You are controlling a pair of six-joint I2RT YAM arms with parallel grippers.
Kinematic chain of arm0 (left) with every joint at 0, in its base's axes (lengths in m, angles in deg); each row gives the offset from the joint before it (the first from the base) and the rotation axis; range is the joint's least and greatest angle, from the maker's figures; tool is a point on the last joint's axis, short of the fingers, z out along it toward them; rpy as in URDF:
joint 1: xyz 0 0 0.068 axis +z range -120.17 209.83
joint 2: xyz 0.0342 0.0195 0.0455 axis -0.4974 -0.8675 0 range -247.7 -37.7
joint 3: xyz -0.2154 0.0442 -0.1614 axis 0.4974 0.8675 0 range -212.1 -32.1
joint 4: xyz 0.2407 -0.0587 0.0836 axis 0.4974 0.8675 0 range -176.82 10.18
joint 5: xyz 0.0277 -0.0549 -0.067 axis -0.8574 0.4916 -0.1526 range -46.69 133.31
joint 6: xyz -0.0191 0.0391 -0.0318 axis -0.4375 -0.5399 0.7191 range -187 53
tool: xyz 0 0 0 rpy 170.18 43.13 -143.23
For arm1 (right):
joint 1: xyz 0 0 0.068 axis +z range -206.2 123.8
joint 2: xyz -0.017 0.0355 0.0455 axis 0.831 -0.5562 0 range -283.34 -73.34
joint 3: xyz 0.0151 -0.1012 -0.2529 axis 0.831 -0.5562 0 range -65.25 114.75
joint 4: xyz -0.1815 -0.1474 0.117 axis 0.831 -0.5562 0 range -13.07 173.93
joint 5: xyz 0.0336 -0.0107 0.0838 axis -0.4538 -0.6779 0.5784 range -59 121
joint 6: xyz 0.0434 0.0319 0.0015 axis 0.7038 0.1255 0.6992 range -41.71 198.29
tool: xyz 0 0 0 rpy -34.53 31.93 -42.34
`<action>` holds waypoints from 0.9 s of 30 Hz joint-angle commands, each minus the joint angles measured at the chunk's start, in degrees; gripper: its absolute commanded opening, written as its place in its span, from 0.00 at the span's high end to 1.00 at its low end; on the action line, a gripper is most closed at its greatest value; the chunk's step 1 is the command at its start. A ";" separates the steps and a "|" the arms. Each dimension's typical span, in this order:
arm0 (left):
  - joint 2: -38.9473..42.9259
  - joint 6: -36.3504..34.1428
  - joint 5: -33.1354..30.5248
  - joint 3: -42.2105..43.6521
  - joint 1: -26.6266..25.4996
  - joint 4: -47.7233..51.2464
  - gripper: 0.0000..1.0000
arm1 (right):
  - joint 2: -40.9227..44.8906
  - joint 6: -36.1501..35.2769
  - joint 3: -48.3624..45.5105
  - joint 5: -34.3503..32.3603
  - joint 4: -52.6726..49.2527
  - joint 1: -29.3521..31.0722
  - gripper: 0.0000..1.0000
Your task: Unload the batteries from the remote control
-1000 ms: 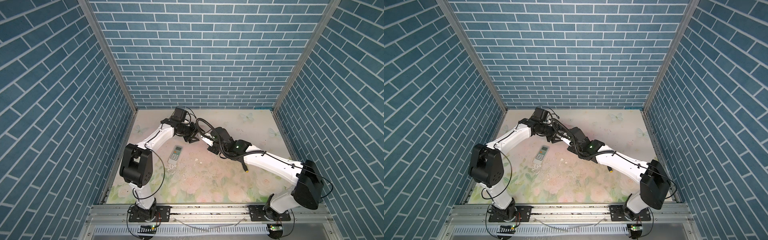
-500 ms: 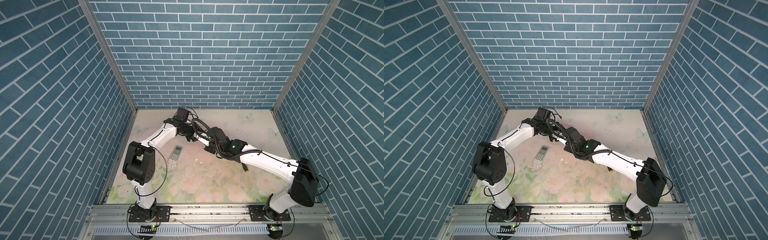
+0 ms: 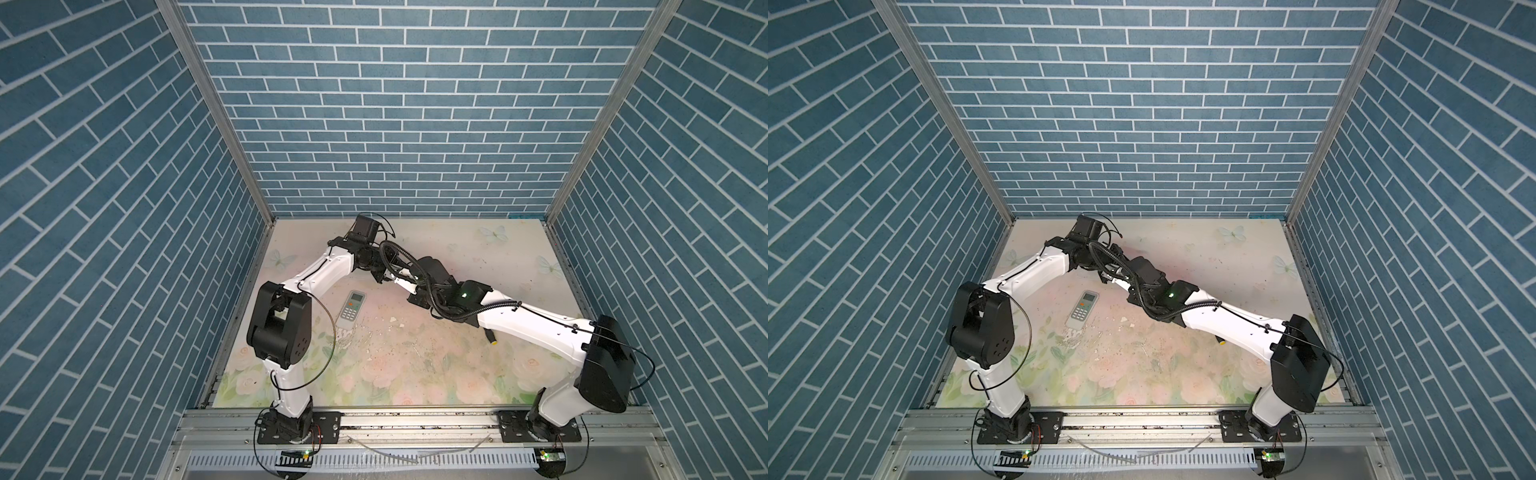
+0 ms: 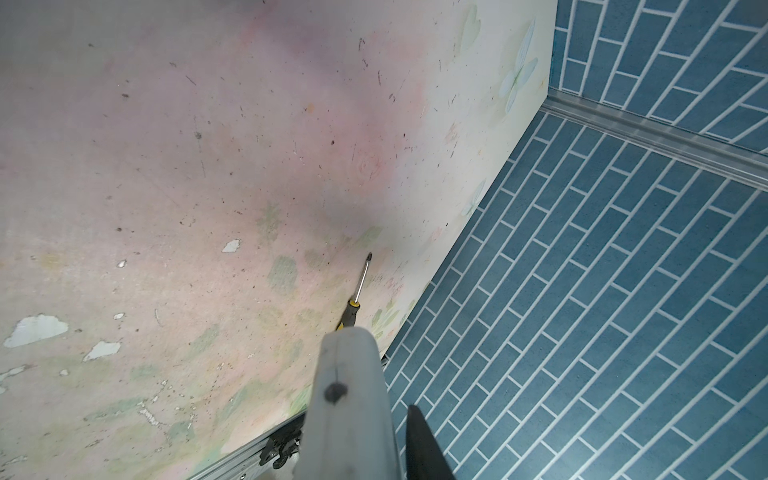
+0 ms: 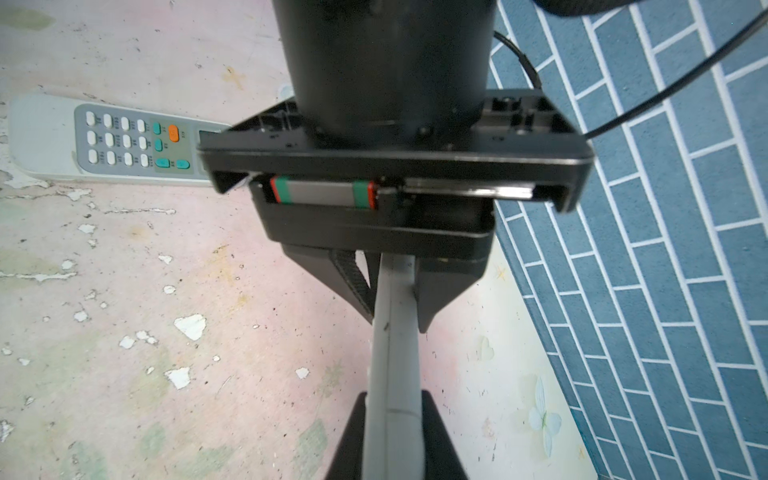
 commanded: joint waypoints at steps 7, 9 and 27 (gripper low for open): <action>-0.79 -4.25 -0.89 -3.05 -0.38 -2.34 1.00 | 0.97 -0.74 3.27 -0.43 1.42 0.91 0.90; -0.75 -4.34 -1.02 -3.52 -0.37 -2.28 1.00 | 1.26 -1.03 3.23 -0.95 1.42 1.17 0.88; -0.11 -3.51 -1.41 -5.05 -0.41 -5.12 1.00 | 0.08 -2.09 3.88 -7.41 4.04 1.93 0.50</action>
